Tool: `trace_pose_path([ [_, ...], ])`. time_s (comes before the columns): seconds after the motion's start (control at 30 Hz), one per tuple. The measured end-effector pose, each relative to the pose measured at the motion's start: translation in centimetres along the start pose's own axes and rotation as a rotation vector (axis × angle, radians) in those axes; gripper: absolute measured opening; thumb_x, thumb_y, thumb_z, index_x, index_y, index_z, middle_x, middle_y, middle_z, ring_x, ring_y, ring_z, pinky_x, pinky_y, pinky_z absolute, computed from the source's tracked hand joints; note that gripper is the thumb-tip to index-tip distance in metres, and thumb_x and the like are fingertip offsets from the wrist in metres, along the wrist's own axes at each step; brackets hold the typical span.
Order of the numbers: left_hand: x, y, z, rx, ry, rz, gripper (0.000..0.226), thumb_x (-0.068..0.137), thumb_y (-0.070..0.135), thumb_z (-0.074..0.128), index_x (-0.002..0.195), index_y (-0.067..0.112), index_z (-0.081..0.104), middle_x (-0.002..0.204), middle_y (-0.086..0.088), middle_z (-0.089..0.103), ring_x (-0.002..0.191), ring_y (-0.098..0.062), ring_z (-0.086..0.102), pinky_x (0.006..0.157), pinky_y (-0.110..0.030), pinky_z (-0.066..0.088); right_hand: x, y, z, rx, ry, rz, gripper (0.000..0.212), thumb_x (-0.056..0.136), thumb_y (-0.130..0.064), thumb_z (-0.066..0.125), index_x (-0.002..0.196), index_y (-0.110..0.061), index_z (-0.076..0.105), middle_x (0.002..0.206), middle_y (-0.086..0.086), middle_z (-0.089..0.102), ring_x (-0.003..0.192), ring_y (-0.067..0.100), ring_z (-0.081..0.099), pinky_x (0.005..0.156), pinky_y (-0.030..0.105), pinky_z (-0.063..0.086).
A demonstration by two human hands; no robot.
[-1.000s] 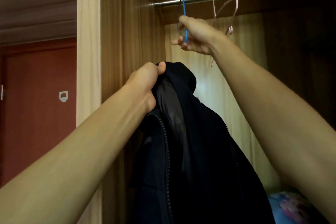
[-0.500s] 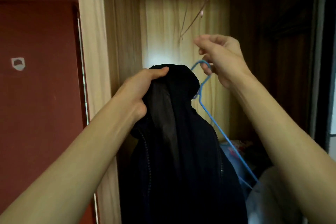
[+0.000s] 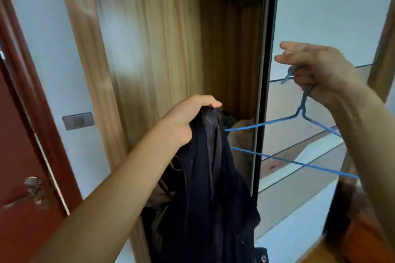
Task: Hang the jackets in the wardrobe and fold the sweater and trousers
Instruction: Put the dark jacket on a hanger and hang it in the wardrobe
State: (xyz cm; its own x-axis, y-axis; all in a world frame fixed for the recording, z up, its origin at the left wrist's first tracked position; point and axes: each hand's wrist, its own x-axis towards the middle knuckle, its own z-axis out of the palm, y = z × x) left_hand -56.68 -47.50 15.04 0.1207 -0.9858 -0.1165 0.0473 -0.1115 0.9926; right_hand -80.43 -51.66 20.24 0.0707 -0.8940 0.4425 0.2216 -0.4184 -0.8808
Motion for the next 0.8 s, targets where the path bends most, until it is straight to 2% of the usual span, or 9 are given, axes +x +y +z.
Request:
trace_pose_path([
  [0.07, 0.3, -2.2, 1.3, 0.001, -0.025, -0.027, 0.010, 0.082, 0.016, 0.070, 0.072, 0.014, 0.067, 0.069, -0.004, 0.068, 0.061, -0.018, 0.063, 0.060, -0.023, 0.051, -2.3, -1.4, -3.1, -0.034, 0.099, -0.048, 0.031, 0.082, 0.012, 0.064, 0.099, -0.014, 0.069, 0.066, -0.006, 0.051, 0.041, 0.002, 0.034, 0.037, 0.014, 0.020],
  [0.17, 0.6, -4.7, 2.4, 0.024, -0.028, -0.037, 0.009, 0.084, 0.022, 0.069, 0.079, 0.015, 0.068, 0.076, -0.007, 0.068, 0.068, -0.020, 0.062, 0.073, -0.029, 0.050, -5.5, -3.1, -7.2, -0.067, 0.196, -0.093, 0.036, 0.085, 0.016, 0.057, 0.095, -0.016, 0.068, 0.069, -0.001, 0.049, 0.043, 0.003, 0.043, 0.035, 0.013, 0.022],
  [0.3, 0.2, -7.5, 4.6, 0.055, -0.027, -0.085, 0.014, 0.085, 0.028, 0.067, 0.081, 0.015, 0.068, 0.074, -0.007, 0.070, 0.069, -0.022, 0.064, 0.078, -0.032, 0.051, -9.4, -3.4, -11.3, -0.095, 0.240, -0.055, 0.042, 0.083, 0.022, 0.051, 0.092, -0.017, 0.066, 0.072, -0.001, 0.048, 0.038, 0.001, 0.042, 0.034, 0.013, 0.023],
  [0.4, -0.5, -9.6, 7.3, 0.086, -0.029, -0.109, 0.009, 0.085, 0.022, 0.066, 0.085, 0.013, 0.069, 0.079, -0.008, 0.070, 0.071, -0.022, 0.064, 0.067, -0.030, 0.051, -11.8, -1.6, -13.6, -0.142, 0.299, -0.037, 0.046, 0.077, 0.025, 0.050, 0.088, -0.015, 0.069, 0.070, -0.003, 0.051, 0.047, 0.004, 0.044, 0.042, 0.015, 0.031],
  [0.47, -1.4, -10.8, 9.5, 0.131, -0.033, -0.117, 0.006, 0.084, 0.016, 0.067, 0.085, 0.011, 0.070, 0.081, -0.010, 0.071, 0.072, -0.025, 0.065, 0.067, -0.031, 0.054, -13.3, -0.1, -14.9, -0.172, 0.336, -0.044, 0.047, 0.074, 0.025, 0.051, 0.087, -0.016, 0.070, 0.064, -0.008, 0.053, 0.052, 0.007, 0.045, 0.048, 0.020, 0.032],
  [0.53, -2.5, -11.6, 11.8, 0.202, -0.049, -0.114, 0.003, 0.083, 0.009, 0.067, 0.082, 0.008, 0.070, 0.081, -0.014, 0.071, 0.074, -0.028, 0.066, 0.076, -0.036, 0.057, -14.7, 0.9, -16.2, -0.176, 0.352, -0.037, 0.048, 0.074, 0.025, 0.050, 0.086, -0.017, 0.071, 0.060, -0.012, 0.054, 0.050, 0.005, 0.045, 0.047, 0.019, 0.031],
  [0.67, -4.7, -12.5, 15.0, 0.362, -0.038, -0.070, 0.005, 0.078, 0.003, 0.069, 0.077, 0.007, 0.070, 0.070, -0.011, 0.070, 0.065, -0.024, 0.065, 0.062, -0.027, 0.052, -17.2, 1.1, -19.4, -0.173, 0.394, -0.022, 0.047, 0.076, 0.024, 0.051, 0.085, -0.018, 0.071, 0.057, -0.015, 0.054, 0.052, 0.007, 0.046, 0.049, 0.021, 0.033],
  [0.73, -5.7, -12.6, 15.8, 0.420, -0.042, -0.063, 0.004, 0.076, 0.005, 0.070, 0.080, 0.006, 0.071, 0.072, -0.013, 0.070, 0.064, -0.026, 0.064, 0.061, -0.027, 0.052, -18.6, 0.4, -21.3, -0.159, 0.418, -0.024, 0.047, 0.077, 0.024, 0.050, 0.084, -0.019, 0.070, 0.054, -0.017, 0.053, 0.049, 0.005, 0.045, 0.048, 0.019, 0.031],
  [0.8, -6.8, -12.4, 16.4, 0.455, -0.033, -0.070, 0.010, 0.075, 0.006, 0.070, 0.085, 0.003, 0.073, 0.075, -0.017, 0.070, 0.065, -0.028, 0.065, 0.064, -0.031, 0.053, -19.8, -0.3, -23.0, -0.136, 0.442, -0.029, 0.047, 0.078, 0.025, 0.048, 0.083, -0.017, 0.068, 0.059, -0.011, 0.051, 0.042, 0.001, 0.041, 0.042, 0.015, 0.029],
])
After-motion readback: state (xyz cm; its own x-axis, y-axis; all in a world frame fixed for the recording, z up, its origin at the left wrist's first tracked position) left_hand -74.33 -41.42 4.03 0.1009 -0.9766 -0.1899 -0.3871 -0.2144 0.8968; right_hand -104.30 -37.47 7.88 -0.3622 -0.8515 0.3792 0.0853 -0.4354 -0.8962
